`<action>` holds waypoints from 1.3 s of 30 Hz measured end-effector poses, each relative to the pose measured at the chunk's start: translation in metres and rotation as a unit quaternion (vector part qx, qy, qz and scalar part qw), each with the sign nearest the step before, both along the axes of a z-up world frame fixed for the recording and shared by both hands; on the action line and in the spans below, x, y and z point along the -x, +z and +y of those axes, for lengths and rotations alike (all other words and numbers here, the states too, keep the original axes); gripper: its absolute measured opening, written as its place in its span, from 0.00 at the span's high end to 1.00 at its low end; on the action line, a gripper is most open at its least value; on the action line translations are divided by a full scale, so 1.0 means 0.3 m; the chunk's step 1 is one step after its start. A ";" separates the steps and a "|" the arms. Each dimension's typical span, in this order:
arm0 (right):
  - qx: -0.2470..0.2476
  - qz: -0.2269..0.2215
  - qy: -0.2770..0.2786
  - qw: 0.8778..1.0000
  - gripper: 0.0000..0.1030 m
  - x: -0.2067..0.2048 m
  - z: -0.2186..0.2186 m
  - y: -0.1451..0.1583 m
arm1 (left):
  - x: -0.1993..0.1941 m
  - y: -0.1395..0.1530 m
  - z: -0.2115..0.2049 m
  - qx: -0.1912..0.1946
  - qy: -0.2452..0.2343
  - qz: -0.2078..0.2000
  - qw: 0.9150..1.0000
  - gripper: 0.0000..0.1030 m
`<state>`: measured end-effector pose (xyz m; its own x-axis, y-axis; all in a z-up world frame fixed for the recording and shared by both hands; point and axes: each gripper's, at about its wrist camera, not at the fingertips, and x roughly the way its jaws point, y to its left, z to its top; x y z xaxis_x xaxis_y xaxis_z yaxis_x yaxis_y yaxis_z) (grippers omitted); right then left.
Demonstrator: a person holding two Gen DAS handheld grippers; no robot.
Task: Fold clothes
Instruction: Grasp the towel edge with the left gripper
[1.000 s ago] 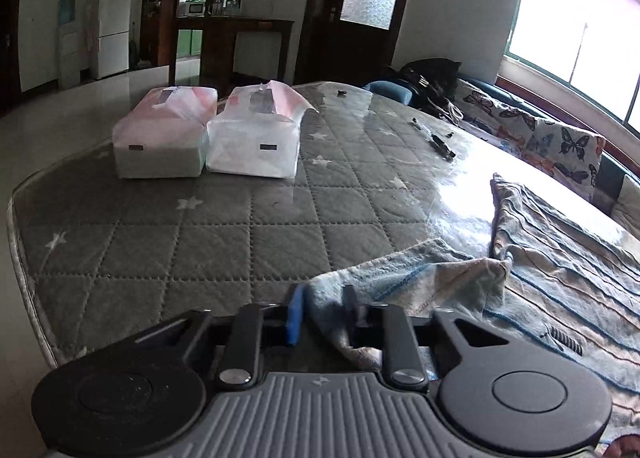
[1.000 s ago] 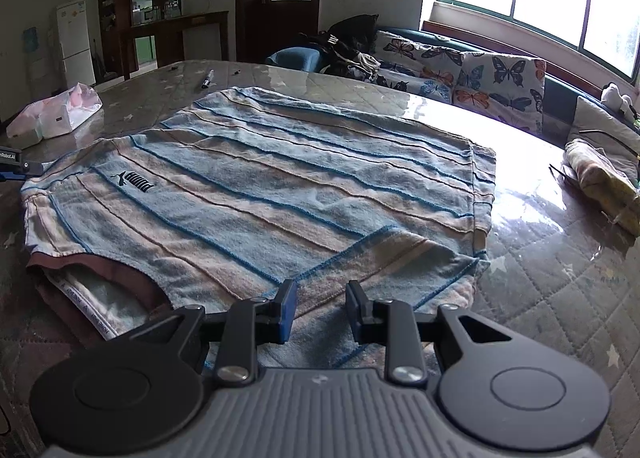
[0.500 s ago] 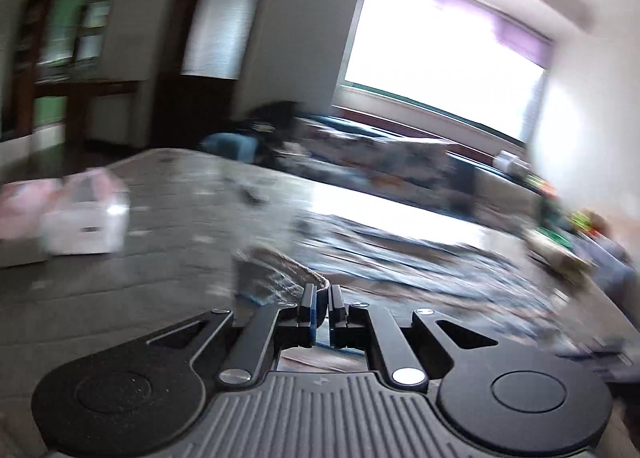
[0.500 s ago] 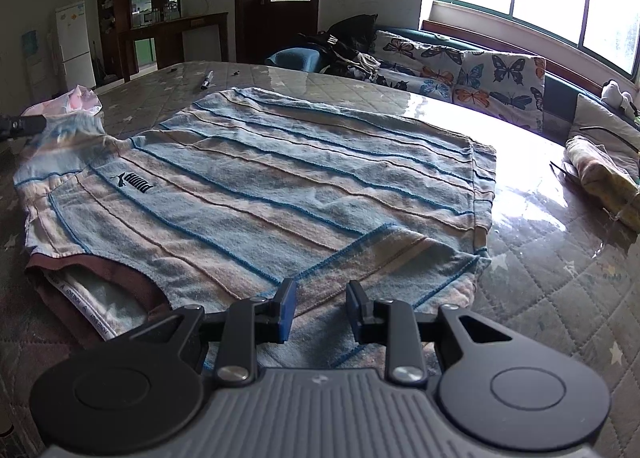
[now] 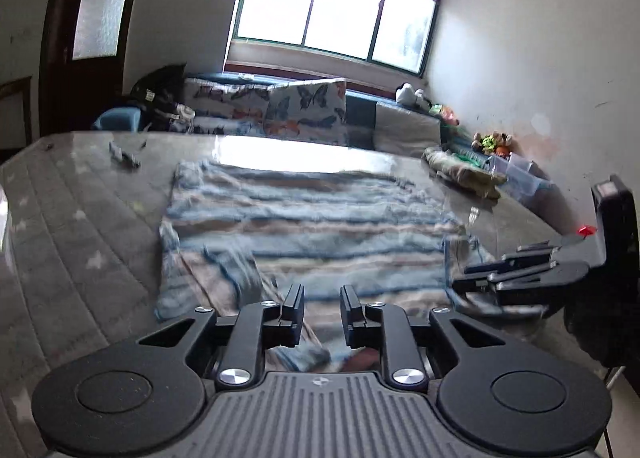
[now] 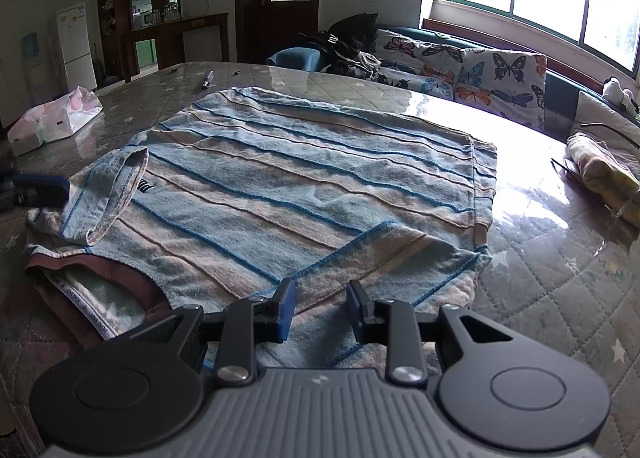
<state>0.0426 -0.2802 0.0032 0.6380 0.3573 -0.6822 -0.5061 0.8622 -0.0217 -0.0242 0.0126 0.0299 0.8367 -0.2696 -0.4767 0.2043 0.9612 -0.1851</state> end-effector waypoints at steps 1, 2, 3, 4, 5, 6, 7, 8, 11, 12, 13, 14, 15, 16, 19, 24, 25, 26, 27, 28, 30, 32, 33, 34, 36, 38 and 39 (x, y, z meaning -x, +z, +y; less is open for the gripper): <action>0.001 0.000 0.000 1.000 0.72 -0.001 0.000 0.000 | -0.021 0.009 0.019 -0.002 0.008 -0.004 1.000 0.79; 0.001 0.000 0.000 1.000 0.71 -0.001 0.000 0.000 | -0.041 0.017 0.039 -0.003 0.017 -0.006 1.000 0.80; 0.001 -0.001 -0.001 1.000 0.69 -0.001 -0.001 0.000 | -0.061 0.022 0.062 0.000 0.028 -0.006 1.000 0.80; 0.001 -0.001 -0.002 1.000 0.68 -0.002 -0.003 -0.001 | -0.083 0.024 0.084 0.002 0.039 -0.004 0.999 0.80; 0.000 -0.001 -0.003 1.000 0.68 -0.003 -0.005 -0.002 | -0.109 0.021 0.107 0.004 0.055 0.003 0.998 0.80; -0.002 0.000 -0.004 1.000 0.68 -0.004 -0.007 -0.002 | -0.132 0.014 0.129 0.002 0.069 0.010 0.998 0.82; -0.003 0.000 -0.005 1.000 0.68 -0.004 -0.008 -0.002 | -0.154 0.007 0.148 -0.002 0.080 0.016 0.997 0.82; -0.004 0.000 -0.005 1.000 0.68 -0.005 -0.009 -0.002 | -0.174 -0.001 0.166 -0.007 0.090 0.021 0.996 0.84; -0.004 0.000 -0.005 1.000 0.68 -0.006 -0.008 -0.002 | -0.223 -0.031 0.197 -0.015 0.097 0.039 0.994 0.85; -0.004 0.000 -0.005 1.000 0.68 -0.007 -0.008 -0.002 | -0.238 -0.042 0.200 -0.016 0.097 0.045 0.994 0.85; -0.004 0.001 -0.005 1.000 0.67 -0.009 -0.008 -0.002 | -0.251 -0.053 0.202 -0.018 0.096 0.050 0.994 0.85; -0.005 0.001 -0.005 1.000 0.67 -0.009 -0.007 -0.002 | -0.260 -0.065 0.199 -0.020 0.093 0.054 0.994 0.85; -0.005 0.001 -0.006 1.000 0.67 -0.010 -0.006 -0.003 | -0.269 -0.076 0.195 -0.022 0.090 0.058 0.994 0.85; -0.005 0.001 -0.006 1.000 0.67 -0.011 -0.006 -0.003 | -0.279 -0.087 0.191 -0.024 0.087 0.062 0.994 0.85; -0.006 0.002 -0.007 1.000 0.67 -0.013 -0.005 -0.004 | -0.300 -0.116 0.175 -0.025 0.082 0.070 0.994 0.85; -0.008 0.002 -0.009 1.000 0.67 -0.014 -0.004 -0.005 | -0.277 -0.099 0.157 -0.027 0.075 0.058 0.995 0.84; -0.008 0.002 -0.009 1.000 0.67 -0.013 -0.004 -0.005 | -0.265 -0.091 0.153 -0.029 0.072 0.053 0.996 0.84; -0.008 0.002 -0.010 1.000 0.67 -0.013 -0.004 -0.005 | -0.251 -0.082 0.147 -0.031 0.069 0.048 0.996 0.84; -0.008 0.002 -0.010 1.000 0.67 -0.012 -0.004 -0.005 | -0.235 -0.072 0.142 -0.032 0.065 0.043 0.996 0.84; -0.008 0.002 -0.011 1.000 0.67 -0.012 -0.003 -0.005 | -0.217 -0.063 0.138 -0.031 0.060 0.039 0.997 0.84; -0.008 0.002 -0.011 1.000 0.67 -0.012 -0.003 -0.006 | -0.182 -0.049 0.123 -0.029 0.045 0.035 0.998 0.83; -0.008 0.002 -0.011 1.000 0.66 -0.013 -0.004 -0.007 | -0.151 -0.048 0.096 -0.037 0.027 0.037 0.998 0.82; -0.009 0.002 -0.011 1.000 0.66 -0.013 -0.004 -0.006 | -0.137 -0.050 0.082 -0.042 0.018 0.038 0.998 0.78; -0.009 0.002 -0.011 1.000 0.66 -0.013 -0.005 -0.006 | -0.125 -0.053 0.069 -0.045 0.011 0.040 0.998 0.74; -0.009 0.002 -0.012 1.000 0.66 -0.012 -0.005 -0.006 | -0.102 -0.059 0.043 -0.051 -0.002 0.044 0.998 0.69; -0.008 0.001 -0.012 1.000 0.66 -0.009 -0.005 -0.005 | -0.084 -0.068 0.019 -0.057 -0.018 0.050 0.997 0.69; -0.009 0.001 -0.012 1.000 0.66 -0.009 -0.006 -0.006 | -0.079 -0.074 0.008 -0.060 -0.025 0.055 0.996 0.69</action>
